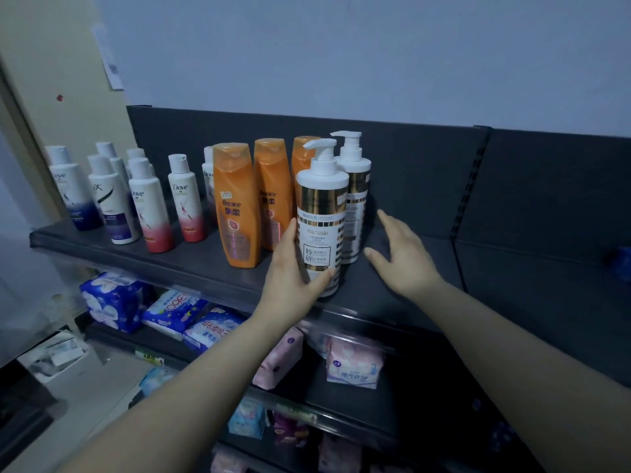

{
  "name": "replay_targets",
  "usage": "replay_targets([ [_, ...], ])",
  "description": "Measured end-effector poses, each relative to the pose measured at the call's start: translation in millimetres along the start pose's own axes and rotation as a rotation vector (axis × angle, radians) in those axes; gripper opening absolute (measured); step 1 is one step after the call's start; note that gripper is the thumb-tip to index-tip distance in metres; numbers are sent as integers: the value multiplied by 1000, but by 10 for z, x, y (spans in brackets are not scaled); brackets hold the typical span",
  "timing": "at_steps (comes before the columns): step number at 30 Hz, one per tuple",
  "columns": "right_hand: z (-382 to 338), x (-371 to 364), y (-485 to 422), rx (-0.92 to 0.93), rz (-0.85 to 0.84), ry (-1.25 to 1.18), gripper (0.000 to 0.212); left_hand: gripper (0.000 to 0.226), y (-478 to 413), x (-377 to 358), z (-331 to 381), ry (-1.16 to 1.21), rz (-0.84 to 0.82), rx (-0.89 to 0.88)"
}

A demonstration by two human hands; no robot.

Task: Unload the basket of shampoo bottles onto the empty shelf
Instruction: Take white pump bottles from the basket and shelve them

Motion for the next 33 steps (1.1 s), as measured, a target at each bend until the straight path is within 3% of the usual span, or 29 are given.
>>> replay_targets([
  [10,-463,249,1054,-102,-16,320,68,80,625,-136,169,-336,-112,-210],
  [20,-414,805,2715,-434,34,477,69,68,1551,-1050,544,-251,-408,-418],
  [33,-358,1454,5560,-916,136,497,67,70,3561,-2596,1247,-144,-889,-503],
])
Point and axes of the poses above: each hand's wrist, its own y-axis away from the middle knuckle, its own x-axis out of the back of the hand, z = x × y, the point moved 2 cm from there along -y, towards the middle knuckle, and after that the axes turned 12 degrees about x, right-handed, at the moved point
